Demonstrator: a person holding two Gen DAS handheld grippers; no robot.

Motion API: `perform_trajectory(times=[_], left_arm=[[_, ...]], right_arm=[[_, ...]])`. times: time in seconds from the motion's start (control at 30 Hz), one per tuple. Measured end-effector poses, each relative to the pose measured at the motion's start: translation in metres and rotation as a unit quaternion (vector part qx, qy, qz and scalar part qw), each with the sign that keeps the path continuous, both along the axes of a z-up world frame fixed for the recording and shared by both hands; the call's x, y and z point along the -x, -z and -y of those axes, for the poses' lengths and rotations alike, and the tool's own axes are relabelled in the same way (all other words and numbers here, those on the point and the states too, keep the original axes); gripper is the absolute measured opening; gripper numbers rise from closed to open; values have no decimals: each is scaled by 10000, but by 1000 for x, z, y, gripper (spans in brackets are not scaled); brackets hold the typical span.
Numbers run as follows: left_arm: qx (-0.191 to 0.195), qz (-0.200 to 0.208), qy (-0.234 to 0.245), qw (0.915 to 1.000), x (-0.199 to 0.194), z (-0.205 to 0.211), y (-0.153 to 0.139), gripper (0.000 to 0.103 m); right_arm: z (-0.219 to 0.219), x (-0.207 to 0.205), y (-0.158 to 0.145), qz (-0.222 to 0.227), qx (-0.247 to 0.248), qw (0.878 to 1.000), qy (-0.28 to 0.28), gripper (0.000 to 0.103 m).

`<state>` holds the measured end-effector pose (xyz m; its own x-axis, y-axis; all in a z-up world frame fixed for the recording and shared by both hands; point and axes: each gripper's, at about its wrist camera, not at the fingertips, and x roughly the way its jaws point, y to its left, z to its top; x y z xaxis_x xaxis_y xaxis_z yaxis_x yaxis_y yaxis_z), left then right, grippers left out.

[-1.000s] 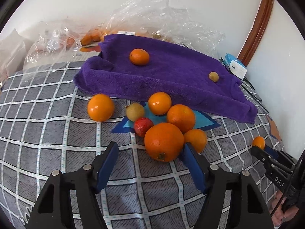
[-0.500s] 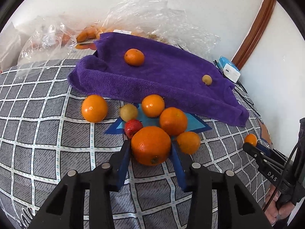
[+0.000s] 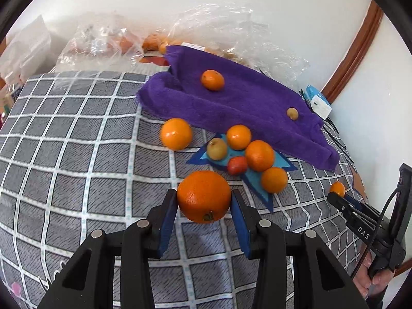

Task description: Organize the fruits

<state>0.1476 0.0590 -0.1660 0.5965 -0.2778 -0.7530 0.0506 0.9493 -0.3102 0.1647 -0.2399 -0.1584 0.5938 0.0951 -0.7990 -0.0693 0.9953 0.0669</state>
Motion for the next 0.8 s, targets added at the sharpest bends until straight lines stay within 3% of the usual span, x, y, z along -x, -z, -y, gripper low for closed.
perform_trajectory(times=[0.3, 0.6, 0.8], left_arm=[[-2, -51, -37, 10000, 1, -2, 9, 40], [-397, -58, -96, 9992, -8, 12, 12, 40], [-228, -45, -134, 9996, -8, 7, 1, 40]], right_arm=[[-2, 6, 7, -82, -82, 9999, -60, 36], [3, 9, 4, -82, -109, 9999, -58, 36], [6, 4, -6, -19, -66, 10000, 12, 36]])
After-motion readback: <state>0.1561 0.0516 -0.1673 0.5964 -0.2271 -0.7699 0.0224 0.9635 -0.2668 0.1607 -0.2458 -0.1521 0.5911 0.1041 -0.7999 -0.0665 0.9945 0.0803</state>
